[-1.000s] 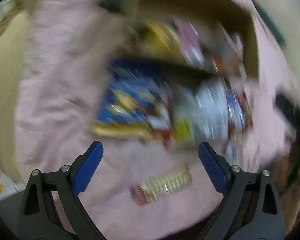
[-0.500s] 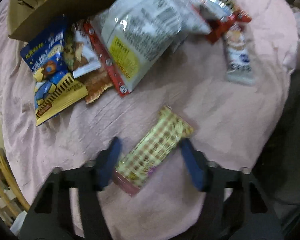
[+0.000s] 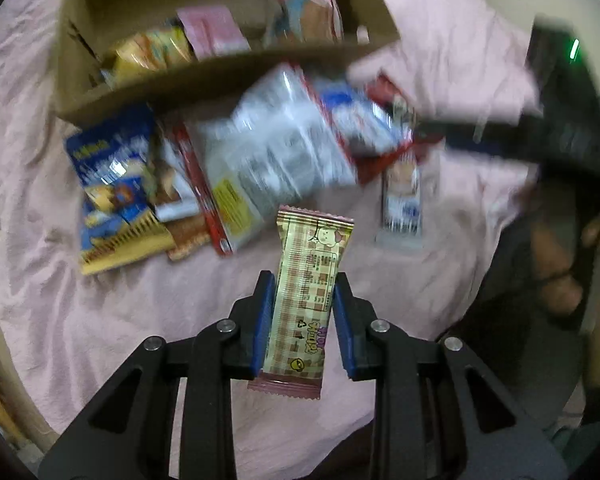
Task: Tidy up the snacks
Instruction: 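Grasp the checkered wafer bar with the left tool while the right grasps the white cake packet, then carry the wafer bar and cake packet into the box and open both tools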
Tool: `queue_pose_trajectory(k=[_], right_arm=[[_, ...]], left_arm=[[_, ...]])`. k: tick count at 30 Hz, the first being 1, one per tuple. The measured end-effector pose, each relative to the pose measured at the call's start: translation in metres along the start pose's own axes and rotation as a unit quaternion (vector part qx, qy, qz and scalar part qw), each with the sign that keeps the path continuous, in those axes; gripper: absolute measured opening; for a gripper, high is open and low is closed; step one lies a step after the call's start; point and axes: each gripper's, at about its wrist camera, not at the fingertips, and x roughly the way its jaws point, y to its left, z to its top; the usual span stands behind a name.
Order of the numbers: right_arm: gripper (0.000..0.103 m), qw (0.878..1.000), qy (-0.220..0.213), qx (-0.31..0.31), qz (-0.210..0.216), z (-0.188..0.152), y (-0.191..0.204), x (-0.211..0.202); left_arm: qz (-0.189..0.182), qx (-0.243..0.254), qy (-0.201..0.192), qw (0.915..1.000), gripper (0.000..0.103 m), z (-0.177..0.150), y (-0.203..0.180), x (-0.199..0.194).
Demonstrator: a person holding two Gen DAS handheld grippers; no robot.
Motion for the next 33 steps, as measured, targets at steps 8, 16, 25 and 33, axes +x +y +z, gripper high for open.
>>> queue_pose_trajectory(k=[8, 16, 25, 33], right_arm=[[0.070, 0.997, 0.058, -0.004, -0.056, -0.009, 0.001, 0.040], [0.062, 0.992, 0.068, -0.013, -0.109, -0.014, -0.002, 0.069], [0.063, 0.987, 0.037, -0.028, -0.152, -0.028, 0.013, 0.089], [0.043, 0.981, 0.016, -0.045, -0.187, -0.055, 0.043, 0.095]], left_arm=[[0.029, -0.083, -0.054, 0.9947, 0.025, 0.015, 0.029, -0.025], [0.063, -0.144, -0.100, 0.9824, 0.025, 0.003, 0.056, -0.039], [0.049, -0.169, -0.117, 0.9775, 0.025, 0.002, 0.059, -0.043], [0.051, -0.188, -0.121, 0.9732, 0.025, -0.001, 0.070, -0.048]])
